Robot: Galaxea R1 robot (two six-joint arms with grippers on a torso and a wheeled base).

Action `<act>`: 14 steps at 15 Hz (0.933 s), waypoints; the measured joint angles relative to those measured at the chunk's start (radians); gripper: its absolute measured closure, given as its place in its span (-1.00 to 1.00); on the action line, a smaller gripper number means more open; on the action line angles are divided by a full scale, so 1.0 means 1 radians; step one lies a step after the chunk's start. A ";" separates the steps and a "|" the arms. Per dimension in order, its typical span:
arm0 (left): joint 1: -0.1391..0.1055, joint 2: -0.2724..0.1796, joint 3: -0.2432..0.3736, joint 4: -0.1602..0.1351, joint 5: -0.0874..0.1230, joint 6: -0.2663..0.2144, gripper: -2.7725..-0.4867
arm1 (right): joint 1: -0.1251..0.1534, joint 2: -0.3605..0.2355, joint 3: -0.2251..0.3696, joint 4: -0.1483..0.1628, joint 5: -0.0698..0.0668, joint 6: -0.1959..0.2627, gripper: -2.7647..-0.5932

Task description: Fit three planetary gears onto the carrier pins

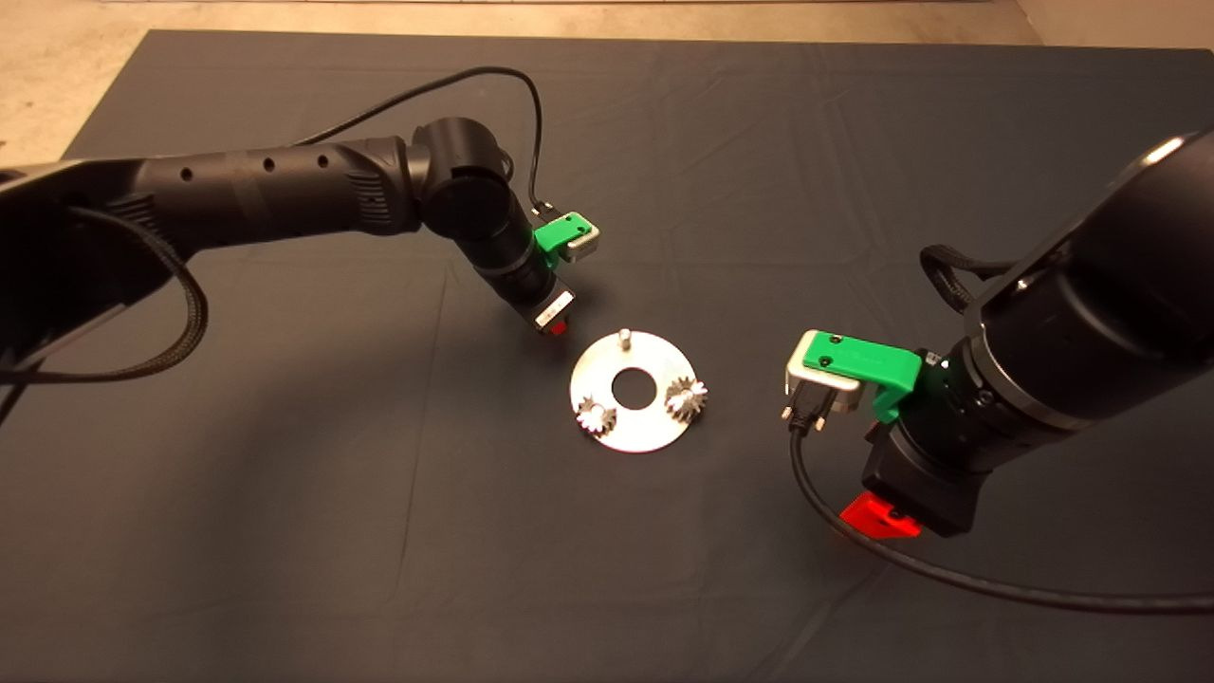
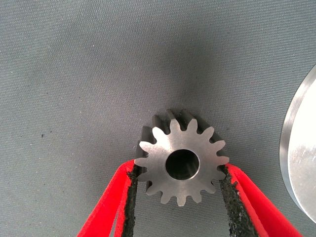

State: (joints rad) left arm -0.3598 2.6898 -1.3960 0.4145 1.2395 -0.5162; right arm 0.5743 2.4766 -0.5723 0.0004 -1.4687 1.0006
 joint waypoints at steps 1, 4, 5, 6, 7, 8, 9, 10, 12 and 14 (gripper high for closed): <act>0.000 0.000 0.000 0.000 0.000 0.000 0.53 | 0.000 0.000 0.000 0.000 0.000 0.000 -0.48; 0.000 0.000 0.000 0.000 0.000 0.000 0.58 | 0.000 0.000 0.000 0.000 0.000 0.000 -0.48; 0.000 0.000 0.000 0.000 0.000 0.000 0.58 | 0.000 0.000 0.000 0.000 0.000 0.000 -0.48; 0.000 0.000 0.000 0.000 0.000 -0.001 0.60 | 0.000 0.000 0.000 0.000 0.000 0.000 -0.48; 0.000 0.000 0.000 0.000 0.000 -0.001 0.64 | 0.000 0.000 0.000 0.000 0.000 0.000 -0.48; 0.000 0.000 0.000 0.000 0.000 -0.001 0.64 | 0.000 0.000 0.000 0.000 0.000 0.000 -0.48; 0.000 0.000 0.001 0.000 0.000 -0.001 0.64 | 0.000 0.000 0.000 0.000 0.000 0.000 -0.48; 0.000 -0.001 0.002 0.000 0.000 -0.001 0.68 | 0.000 0.000 0.000 0.000 0.000 0.000 -0.48; 0.000 -0.001 0.010 -0.001 0.000 -0.003 0.71 | 0.000 0.000 0.000 0.000 0.000 0.000 -0.48; 0.000 -0.001 0.011 -0.001 0.000 -0.003 0.73 | 0.000 0.000 0.000 0.000 0.000 0.000 -0.48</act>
State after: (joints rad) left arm -0.3594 2.6891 -1.3853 0.4136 1.2396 -0.5192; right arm 0.5743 2.4766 -0.5723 0.0004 -1.4687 1.0002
